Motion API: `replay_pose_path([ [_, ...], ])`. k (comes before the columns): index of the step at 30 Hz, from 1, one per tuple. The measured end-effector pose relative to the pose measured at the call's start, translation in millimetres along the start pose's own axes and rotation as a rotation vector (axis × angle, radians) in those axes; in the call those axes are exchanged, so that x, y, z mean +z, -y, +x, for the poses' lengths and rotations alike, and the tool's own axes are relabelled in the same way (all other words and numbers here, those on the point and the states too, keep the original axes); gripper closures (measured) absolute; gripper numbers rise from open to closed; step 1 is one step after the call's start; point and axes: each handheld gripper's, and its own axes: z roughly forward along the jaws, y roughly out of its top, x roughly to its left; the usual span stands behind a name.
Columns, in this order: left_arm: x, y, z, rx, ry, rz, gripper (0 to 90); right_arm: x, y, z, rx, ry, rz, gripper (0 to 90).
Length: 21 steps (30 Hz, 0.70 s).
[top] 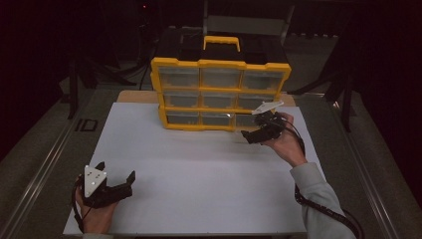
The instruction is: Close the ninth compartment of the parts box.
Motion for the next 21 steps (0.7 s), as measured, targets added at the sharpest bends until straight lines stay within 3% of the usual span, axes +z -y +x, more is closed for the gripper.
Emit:
replay_pose_path([
  [13, 0.1, 0.2, -0.2, -0.001, 0.001, 0.0, 0.3, 0.3, 19.7, 10.0, 0.054, 0.036, -0.094, 16.2],
  [21, 0.0, 0.2, 0.0, -0.001, 0.001, 0.0, 0.3, -0.2, 28.3, 20.8, 0.053, 0.044, -0.127, 16.6],
])
